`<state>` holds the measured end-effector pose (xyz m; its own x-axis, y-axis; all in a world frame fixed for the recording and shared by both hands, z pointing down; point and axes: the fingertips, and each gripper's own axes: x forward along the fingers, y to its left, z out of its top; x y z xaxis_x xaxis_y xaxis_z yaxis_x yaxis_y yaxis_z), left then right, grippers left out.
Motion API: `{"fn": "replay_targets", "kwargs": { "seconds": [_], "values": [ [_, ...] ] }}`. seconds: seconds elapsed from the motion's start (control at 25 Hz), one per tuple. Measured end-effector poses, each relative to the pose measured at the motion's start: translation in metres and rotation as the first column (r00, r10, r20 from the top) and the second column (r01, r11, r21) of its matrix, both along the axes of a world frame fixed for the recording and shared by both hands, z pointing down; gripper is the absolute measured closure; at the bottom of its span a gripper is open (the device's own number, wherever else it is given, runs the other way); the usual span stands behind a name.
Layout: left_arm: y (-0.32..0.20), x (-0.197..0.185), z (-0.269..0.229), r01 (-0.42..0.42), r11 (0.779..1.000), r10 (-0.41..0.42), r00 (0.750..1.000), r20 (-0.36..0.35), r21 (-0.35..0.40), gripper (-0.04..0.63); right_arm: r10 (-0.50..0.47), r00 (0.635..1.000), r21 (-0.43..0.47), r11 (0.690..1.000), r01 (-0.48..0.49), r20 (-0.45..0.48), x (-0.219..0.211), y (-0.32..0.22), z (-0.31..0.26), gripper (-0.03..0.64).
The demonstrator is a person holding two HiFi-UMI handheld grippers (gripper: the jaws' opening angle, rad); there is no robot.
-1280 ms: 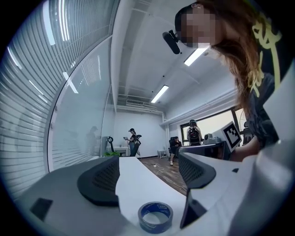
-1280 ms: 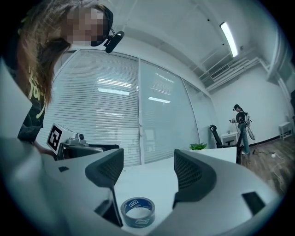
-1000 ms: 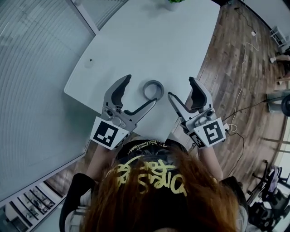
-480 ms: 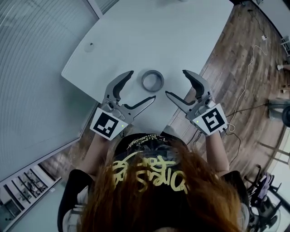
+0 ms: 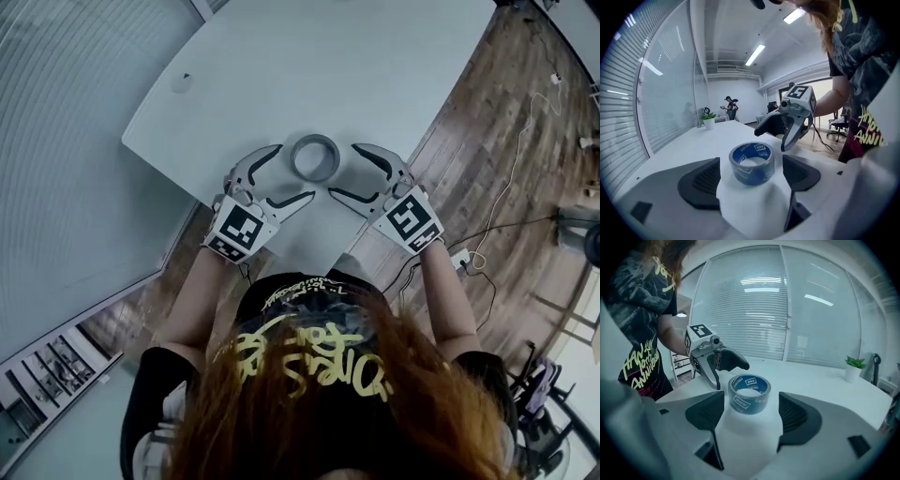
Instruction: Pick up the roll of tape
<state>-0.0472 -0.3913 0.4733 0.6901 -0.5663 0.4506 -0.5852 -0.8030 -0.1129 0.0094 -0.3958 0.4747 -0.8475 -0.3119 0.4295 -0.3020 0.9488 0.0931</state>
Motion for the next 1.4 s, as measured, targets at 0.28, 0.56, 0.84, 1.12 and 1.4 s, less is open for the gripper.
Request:
{"fn": "replay_targets", "kwargs": {
  "seconds": [0.28,0.56,0.84,1.12,1.4],
  "values": [
    [-0.007,-0.002,0.026,-0.004,0.994,0.019,0.990,0.138,-0.106,0.186,-0.063,0.992,-0.029,0.998,0.060,-0.111,-0.015,0.002,0.028,0.274],
    [-0.006,0.004,0.040,-0.033,0.984,0.067,0.978,0.197,-0.173,0.258,-0.060,0.983,-0.042,0.998,0.053,-0.172,-0.021,0.000,0.042,0.275],
    [-0.005,0.005,0.038,-0.040,0.984,0.076,0.976,0.202,-0.175,0.268,-0.033,0.985,-0.021,0.999,0.029,-0.170,-0.022,-0.003,0.039,0.285],
    [-0.002,0.002,0.017,-0.063,0.988,0.089,0.979,0.182,-0.141,0.273,-0.012,0.995,-0.038,0.999,0.008,-0.096,-0.026,0.001,0.019,0.286],
    [-0.002,0.001,-0.023,-0.076,0.994,0.087,0.982,0.167,-0.075,0.273,-0.007,0.999,0.021,1.000,0.008,-0.050,-0.027,0.001,-0.022,0.285]
  ]
}}
